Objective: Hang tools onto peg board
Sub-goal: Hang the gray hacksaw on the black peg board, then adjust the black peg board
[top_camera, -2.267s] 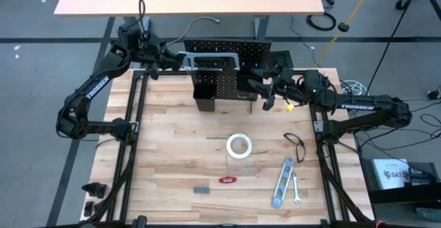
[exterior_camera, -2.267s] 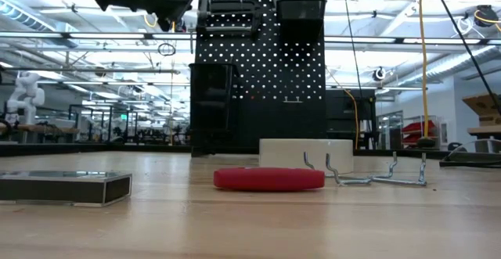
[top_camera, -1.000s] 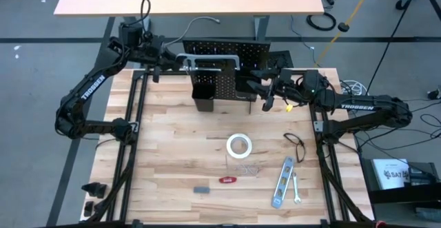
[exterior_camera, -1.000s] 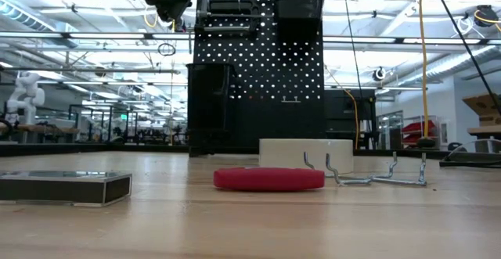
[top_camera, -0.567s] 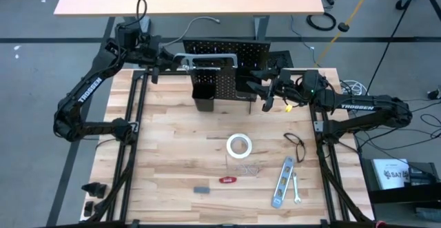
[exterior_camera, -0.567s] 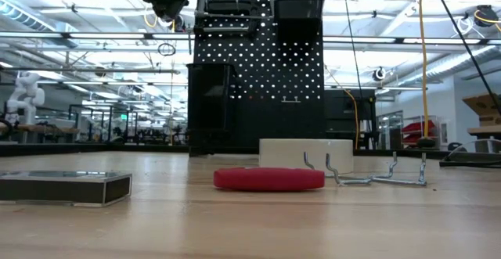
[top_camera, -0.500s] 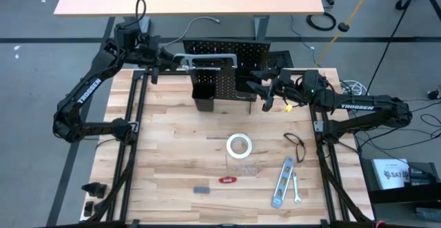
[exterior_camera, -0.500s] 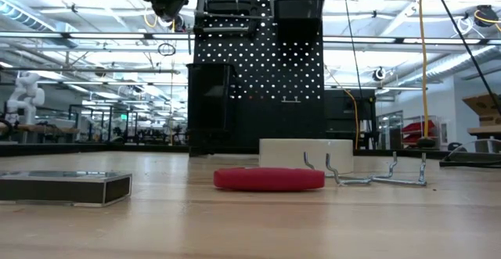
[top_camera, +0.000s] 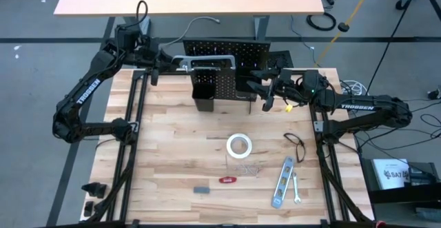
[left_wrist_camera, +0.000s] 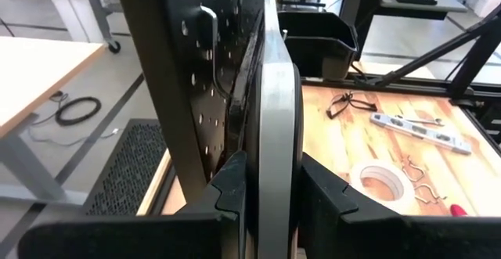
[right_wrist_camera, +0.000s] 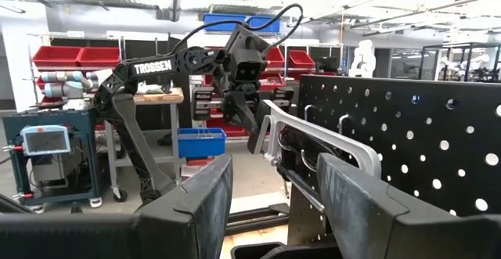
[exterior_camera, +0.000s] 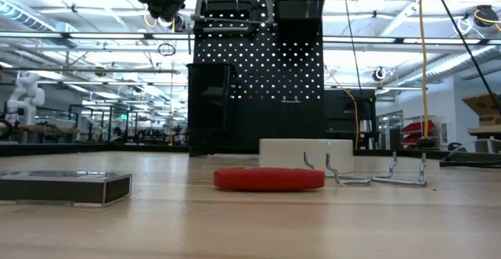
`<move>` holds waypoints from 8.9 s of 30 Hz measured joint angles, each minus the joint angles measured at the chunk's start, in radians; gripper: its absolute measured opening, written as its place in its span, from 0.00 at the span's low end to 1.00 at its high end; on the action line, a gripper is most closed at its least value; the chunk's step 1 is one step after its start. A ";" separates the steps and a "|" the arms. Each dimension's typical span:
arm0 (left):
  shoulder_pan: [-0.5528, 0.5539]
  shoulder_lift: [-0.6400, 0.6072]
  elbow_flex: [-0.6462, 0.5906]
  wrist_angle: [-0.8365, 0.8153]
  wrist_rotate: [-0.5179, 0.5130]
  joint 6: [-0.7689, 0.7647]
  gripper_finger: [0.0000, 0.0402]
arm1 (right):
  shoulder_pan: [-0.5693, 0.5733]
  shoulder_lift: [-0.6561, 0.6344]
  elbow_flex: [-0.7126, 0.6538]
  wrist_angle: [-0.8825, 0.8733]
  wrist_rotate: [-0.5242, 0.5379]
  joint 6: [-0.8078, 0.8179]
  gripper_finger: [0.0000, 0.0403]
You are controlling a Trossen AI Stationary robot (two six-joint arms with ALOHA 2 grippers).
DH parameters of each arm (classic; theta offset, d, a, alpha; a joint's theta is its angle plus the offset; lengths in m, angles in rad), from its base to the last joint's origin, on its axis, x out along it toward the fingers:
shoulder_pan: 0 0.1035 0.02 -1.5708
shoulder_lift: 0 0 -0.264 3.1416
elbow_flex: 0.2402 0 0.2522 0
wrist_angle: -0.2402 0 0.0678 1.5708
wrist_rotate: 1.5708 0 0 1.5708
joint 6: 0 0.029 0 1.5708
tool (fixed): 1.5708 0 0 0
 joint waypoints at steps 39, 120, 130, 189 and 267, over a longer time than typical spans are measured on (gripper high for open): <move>0.039 0.050 -0.001 -0.043 0.114 0.061 0.17 | 0.001 0.000 0.000 0.002 -0.008 0.012 0.45; 0.031 0.140 0.094 -0.098 -0.029 0.051 0.44 | 0.001 0.000 0.000 -0.029 -0.007 0.008 0.45; 0.031 0.116 0.094 -0.109 -0.070 0.052 0.44 | 0.001 0.000 0.000 -0.029 -0.007 0.008 0.45; -0.304 -0.567 -0.427 0.086 -0.044 -0.318 0.44 | 0.153 -0.008 0.000 -0.770 0.050 0.309 0.45; -0.404 -0.623 -0.716 0.376 -0.113 -0.397 0.44 | -0.348 0.100 -0.363 -0.129 0.068 0.292 0.00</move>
